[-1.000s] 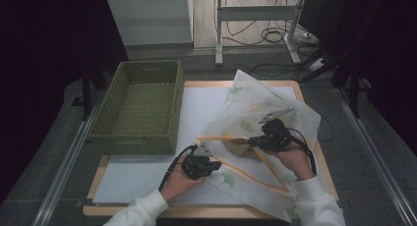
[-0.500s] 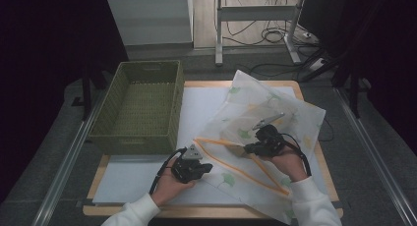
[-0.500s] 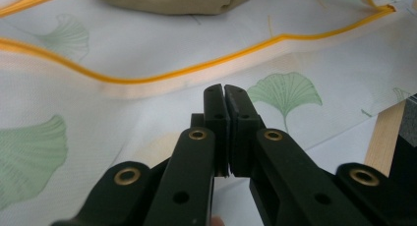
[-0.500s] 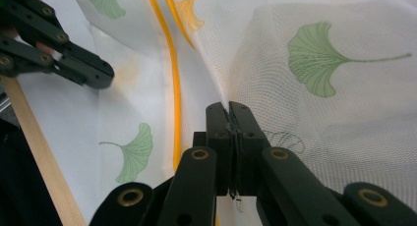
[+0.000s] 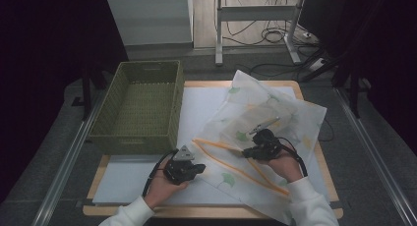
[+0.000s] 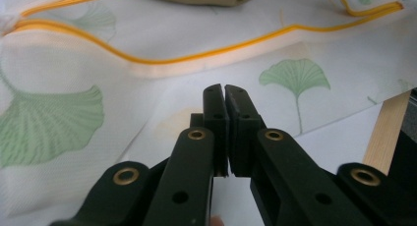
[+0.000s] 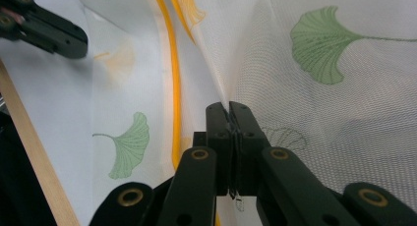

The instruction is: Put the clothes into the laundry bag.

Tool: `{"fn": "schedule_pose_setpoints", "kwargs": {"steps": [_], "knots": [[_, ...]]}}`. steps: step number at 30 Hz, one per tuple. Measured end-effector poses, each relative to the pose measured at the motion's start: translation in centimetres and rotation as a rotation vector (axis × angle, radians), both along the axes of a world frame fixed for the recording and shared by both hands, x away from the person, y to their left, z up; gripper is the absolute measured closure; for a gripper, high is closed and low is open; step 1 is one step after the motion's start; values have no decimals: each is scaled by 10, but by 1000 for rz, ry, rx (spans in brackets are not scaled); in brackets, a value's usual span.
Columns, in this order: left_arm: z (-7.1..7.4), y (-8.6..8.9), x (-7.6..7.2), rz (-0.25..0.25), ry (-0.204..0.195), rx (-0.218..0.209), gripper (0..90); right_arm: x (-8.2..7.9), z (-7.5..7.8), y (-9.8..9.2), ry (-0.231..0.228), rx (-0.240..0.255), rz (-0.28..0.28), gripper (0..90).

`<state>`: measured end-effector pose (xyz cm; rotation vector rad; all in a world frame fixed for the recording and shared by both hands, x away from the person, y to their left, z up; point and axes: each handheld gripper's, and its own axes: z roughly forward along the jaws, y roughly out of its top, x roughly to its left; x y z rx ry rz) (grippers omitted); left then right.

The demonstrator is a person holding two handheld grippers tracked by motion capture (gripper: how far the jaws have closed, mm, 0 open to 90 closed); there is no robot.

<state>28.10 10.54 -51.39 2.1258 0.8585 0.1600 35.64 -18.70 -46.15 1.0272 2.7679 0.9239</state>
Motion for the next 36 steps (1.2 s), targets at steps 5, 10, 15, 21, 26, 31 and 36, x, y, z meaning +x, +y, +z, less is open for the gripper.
{"fn": "schedule_pose_setpoints", "kwargs": {"steps": [5, 10, 15, 21, 26, 31, 36], "knots": [[-2, 7, -1, 10, 14, 6, 876, 1, -8, 3, 19, -13, 2, 867], [-4, 12, -3, 17, 26, 23, 846, 3, -17, 7, 39, -23, 9, 867], [-7, 16, -3, 41, 41, 26, 742, 4, -22, 9, 53, -28, 8, 866], [-5, 20, -6, 47, 45, 8, 477, 4, -25, 9, 58, -31, 12, 865], [-5, 23, -12, 50, 30, 24, 362, 5, -28, 10, 63, -41, 12, 863], [-5, 29, -16, 65, 29, 25, 336, 5, -31, 11, 67, -47, 13, 862], [-6, 34, -17, 76, 34, 31, 331, 4, -38, 17, 83, -69, 31, 843]]}}
